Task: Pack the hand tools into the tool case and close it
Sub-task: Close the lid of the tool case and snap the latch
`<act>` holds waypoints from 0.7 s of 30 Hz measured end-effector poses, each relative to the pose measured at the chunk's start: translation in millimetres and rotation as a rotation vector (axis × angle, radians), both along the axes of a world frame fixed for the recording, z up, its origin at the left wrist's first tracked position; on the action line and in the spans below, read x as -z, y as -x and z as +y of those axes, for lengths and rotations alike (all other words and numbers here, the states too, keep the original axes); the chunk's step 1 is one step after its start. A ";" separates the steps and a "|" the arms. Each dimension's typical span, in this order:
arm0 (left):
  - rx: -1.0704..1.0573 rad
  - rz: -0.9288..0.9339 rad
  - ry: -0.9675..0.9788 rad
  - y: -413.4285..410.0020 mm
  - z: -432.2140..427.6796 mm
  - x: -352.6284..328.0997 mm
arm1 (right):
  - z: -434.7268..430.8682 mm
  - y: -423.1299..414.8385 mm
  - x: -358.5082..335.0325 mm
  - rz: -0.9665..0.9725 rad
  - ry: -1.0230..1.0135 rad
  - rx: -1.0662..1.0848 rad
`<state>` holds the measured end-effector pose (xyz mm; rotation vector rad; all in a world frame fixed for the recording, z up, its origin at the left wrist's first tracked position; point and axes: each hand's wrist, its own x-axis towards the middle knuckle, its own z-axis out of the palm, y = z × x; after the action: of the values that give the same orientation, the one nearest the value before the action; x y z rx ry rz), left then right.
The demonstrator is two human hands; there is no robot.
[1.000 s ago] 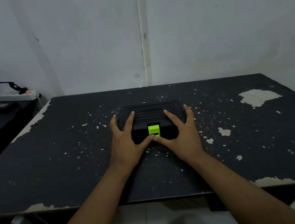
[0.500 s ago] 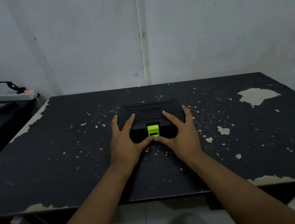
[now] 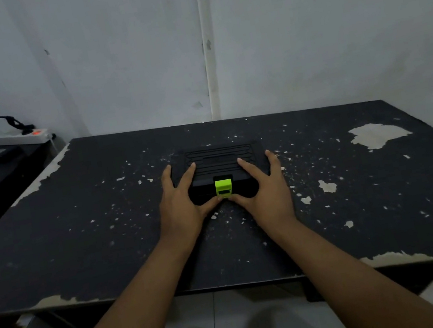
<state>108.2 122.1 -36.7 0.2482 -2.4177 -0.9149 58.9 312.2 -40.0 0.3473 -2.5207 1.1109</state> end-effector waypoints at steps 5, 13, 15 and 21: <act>-0.023 -0.010 -0.037 -5.9 0.7 -1.5 | 6.5 -2.7 -0.6 -0.062 0.076 -0.012; -0.085 -0.143 -0.117 -4.7 -10.4 -2.3 | 18.5 8.6 -5.4 -0.182 0.211 -0.062; -0.081 -0.135 -0.143 -1.1 -14.5 -0.2 | 21.7 12.1 -5.7 -0.177 0.202 -0.088; 0.011 -0.072 -0.289 15.8 -29.9 2.1 | 23.7 24.4 -5.8 -0.149 0.220 -0.102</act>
<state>92.3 92.2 -38.7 0.3797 -2.3472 -1.2808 34.5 335.9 -34.1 0.3468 -2.4962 1.4890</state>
